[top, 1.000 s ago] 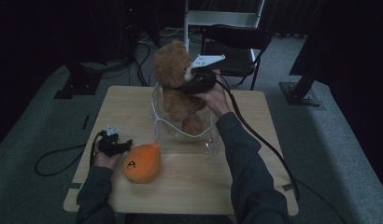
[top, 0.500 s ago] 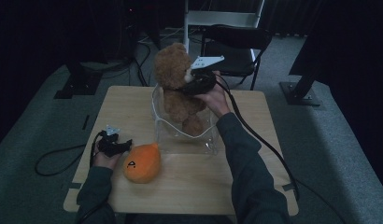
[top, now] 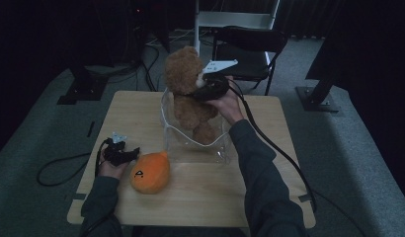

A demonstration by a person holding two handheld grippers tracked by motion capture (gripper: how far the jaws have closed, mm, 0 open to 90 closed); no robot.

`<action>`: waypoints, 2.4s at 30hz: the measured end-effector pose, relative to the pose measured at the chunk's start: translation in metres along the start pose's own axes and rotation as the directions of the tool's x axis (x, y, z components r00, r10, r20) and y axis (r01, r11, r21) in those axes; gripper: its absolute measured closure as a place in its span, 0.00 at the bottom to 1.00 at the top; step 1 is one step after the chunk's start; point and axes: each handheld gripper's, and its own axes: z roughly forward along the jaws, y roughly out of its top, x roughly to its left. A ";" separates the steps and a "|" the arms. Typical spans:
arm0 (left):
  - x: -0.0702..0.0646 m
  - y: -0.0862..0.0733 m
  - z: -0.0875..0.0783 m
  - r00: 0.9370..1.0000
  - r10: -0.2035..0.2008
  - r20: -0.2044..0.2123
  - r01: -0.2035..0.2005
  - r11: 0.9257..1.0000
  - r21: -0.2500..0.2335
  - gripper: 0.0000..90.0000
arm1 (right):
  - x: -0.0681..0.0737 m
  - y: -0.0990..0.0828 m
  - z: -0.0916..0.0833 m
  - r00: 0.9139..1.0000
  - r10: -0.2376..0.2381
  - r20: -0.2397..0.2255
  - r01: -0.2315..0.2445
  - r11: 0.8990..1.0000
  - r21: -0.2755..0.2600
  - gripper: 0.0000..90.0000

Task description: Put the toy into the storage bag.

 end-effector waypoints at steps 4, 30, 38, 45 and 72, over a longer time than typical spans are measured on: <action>0.000 0.000 0.000 1.000 0.000 0.000 0.000 1.000 0.000 0.34 | -0.003 -0.004 -0.001 1.000 0.011 0.005 -0.011 1.000 0.000 0.37; 0.000 0.000 0.000 1.000 0.000 -0.001 0.000 1.000 0.000 0.34 | -0.007 -0.013 0.005 0.999 0.034 0.005 -0.034 0.999 0.023 0.37; 0.000 0.000 0.000 1.000 0.000 -0.001 0.000 1.000 0.000 0.34 | -0.011 -0.018 0.005 0.999 0.050 0.008 -0.050 0.999 0.021 0.37; 0.000 0.000 0.000 1.000 0.001 -0.001 -0.001 1.000 0.001 0.34 | -0.010 -0.020 0.007 0.999 0.045 0.008 -0.045 0.999 0.030 0.37; 0.000 0.000 0.000 1.000 0.000 0.000 0.000 1.000 0.001 0.34 | 0.014 -0.007 0.027 0.999 -0.031 -0.020 0.033 0.996 0.083 0.37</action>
